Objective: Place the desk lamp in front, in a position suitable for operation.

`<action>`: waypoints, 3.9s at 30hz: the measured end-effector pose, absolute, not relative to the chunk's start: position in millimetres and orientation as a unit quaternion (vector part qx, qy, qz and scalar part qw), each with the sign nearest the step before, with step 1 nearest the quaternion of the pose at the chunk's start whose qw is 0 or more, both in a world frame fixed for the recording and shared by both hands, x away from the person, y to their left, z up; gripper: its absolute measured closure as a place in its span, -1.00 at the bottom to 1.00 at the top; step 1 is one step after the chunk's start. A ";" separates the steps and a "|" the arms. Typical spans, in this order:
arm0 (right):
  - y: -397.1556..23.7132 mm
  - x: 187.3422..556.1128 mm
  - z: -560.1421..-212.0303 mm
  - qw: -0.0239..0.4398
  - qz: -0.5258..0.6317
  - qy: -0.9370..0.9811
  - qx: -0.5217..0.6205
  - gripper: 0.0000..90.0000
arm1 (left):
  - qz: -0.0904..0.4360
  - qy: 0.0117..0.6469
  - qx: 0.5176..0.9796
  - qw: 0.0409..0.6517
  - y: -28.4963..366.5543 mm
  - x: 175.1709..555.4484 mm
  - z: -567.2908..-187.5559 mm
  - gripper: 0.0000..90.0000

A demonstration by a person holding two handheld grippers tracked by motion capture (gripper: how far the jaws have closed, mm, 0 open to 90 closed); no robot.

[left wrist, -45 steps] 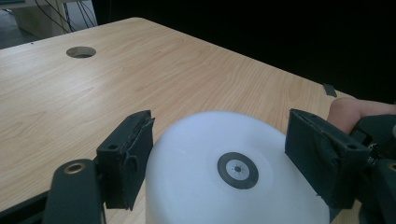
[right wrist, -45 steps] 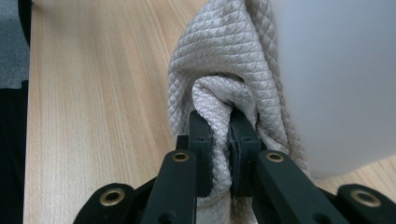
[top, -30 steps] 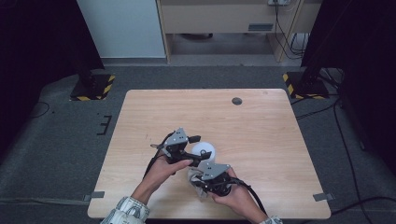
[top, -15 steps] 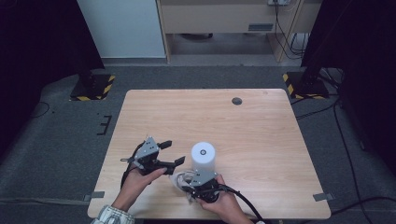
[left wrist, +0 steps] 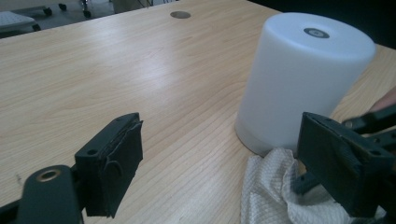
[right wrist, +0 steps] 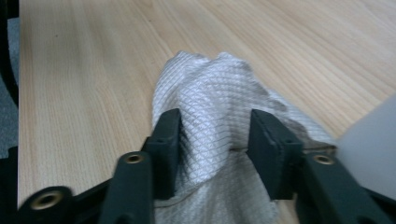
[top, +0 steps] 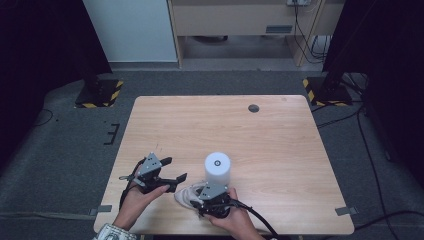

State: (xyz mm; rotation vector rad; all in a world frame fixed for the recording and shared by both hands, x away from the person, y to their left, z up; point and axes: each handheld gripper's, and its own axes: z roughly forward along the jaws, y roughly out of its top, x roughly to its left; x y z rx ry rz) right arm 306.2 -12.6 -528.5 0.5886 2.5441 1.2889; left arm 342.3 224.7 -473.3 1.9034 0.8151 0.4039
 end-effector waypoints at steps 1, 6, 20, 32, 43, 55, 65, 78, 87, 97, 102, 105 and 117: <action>-13.8 306.6 -527.0 0.114 0.440 0.868 0.201 0.07 | 0.166 0.336 0.785 0.493 224.5 342.1 -473.4 -0.73; -22.4 305.8 -519.5 0.106 0.440 0.867 0.207 -0.14 | 0.164 0.334 0.793 0.483 221.2 339.5 -475.6 -0.76; -49.7 304.7 -508.9 0.095 0.436 0.865 0.229 -0.33 | 0.144 0.299 0.822 0.462 207.1 316.5 -488.4 -0.71; -81.9 301.1 -498.7 0.100 0.439 0.860 0.242 -0.32 | 0.103 0.261 0.864 0.418 181.2 308.0 -506.3 -0.65; -107.0 305.4 -492.7 0.113 0.443 0.850 0.263 -0.32 | 0.115 0.240 0.898 0.351 172.9 313.5 -522.0 -0.02; -124.6 316.9 -483.3 0.123 0.465 0.827 0.292 -0.37 | 0.128 0.263 0.877 0.382 181.4 324.0 -510.0 0.69; -111.3 329.7 -474.9 0.136 0.477 0.820 0.287 -0.74 | 0.133 0.294 0.842 0.432 197.6 327.9 -496.7 0.72; -82.2 360.2 -467.7 0.147 0.480 0.818 0.281 -0.80 | 0.144 0.316 0.820 0.454 208.3 328.6 -489.7 0.72; -74.9 367.3 -469.0 0.153 0.482 0.816 0.279 -0.81 | 0.148 0.321 0.813 0.462 211.7 328.3 -487.3 0.72; -67.6 373.8 -470.5 0.152 0.486 0.814 0.280 -0.84 | 0.149 0.323 0.811 0.465 213.1 327.9 -486.1 0.72; -62.5 377.0 -472.6 0.152 0.483 0.815 0.282 -0.83 | 0.149 0.324 0.810 0.466 213.7 327.8 -486.0 0.72; -62.1 376.8 -471.4 0.154 0.479 0.817 0.281 -0.81 | 0.148 0.324 0.809 0.468 213.9 327.6 -485.7 0.72; -86.6 365.3 -469.5 0.139 0.476 0.828 0.262 -0.81 | 0.143 0.328 0.800 0.482 217.3 330.6 -481.2 0.72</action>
